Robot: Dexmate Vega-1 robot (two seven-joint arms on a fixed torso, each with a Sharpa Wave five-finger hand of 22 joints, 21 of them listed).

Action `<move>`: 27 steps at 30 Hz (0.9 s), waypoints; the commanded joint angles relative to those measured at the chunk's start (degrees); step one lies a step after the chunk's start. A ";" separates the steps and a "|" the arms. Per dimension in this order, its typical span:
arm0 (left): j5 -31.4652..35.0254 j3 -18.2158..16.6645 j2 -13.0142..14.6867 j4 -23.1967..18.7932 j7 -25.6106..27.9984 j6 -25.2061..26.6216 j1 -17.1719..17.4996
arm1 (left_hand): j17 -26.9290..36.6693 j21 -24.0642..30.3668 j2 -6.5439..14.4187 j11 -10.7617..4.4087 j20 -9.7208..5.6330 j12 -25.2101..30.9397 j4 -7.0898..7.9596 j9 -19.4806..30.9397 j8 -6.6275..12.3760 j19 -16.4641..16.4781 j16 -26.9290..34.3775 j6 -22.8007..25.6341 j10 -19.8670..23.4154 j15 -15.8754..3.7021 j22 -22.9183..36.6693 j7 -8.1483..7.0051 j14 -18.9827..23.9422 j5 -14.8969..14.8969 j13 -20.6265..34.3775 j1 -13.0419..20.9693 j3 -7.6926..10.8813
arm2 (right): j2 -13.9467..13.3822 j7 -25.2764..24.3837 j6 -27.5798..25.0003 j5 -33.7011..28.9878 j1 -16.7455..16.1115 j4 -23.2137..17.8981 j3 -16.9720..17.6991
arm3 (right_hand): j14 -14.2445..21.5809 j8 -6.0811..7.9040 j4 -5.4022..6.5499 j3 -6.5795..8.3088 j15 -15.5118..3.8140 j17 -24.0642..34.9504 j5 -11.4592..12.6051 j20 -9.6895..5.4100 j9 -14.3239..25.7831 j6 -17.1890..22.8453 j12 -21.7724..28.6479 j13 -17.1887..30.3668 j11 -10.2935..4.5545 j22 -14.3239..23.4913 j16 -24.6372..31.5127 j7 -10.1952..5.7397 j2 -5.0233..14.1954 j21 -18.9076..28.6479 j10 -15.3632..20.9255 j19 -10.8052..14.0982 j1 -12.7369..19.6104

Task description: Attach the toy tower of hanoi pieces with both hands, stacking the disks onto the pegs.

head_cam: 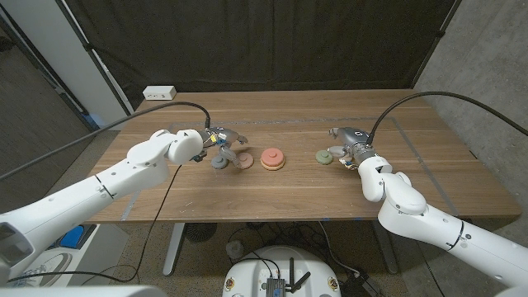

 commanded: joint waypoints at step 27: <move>2.39 1.99 -2.89 2.59 1.91 -0.10 0.56 | -0.06 0.52 0.98 -0.25 -7.05 0.84 -0.44 0.01 1.30 0.44 1.20 2.19 2.07 -5.27 0.22 -0.17 0.67 -0.21 -0.01 1.52 0.09 | -0.51 -0.64 -0.33 1.05 -0.31 -0.25 0.26 | 0.00 -0.21 0.28 0.23 -1.89 0.19 0.61 -4.13 0.07 0.42 0.03 0.28 0.20 0.03 -0.09 0.10 0.49 0.05 0.34 -0.09 -0.76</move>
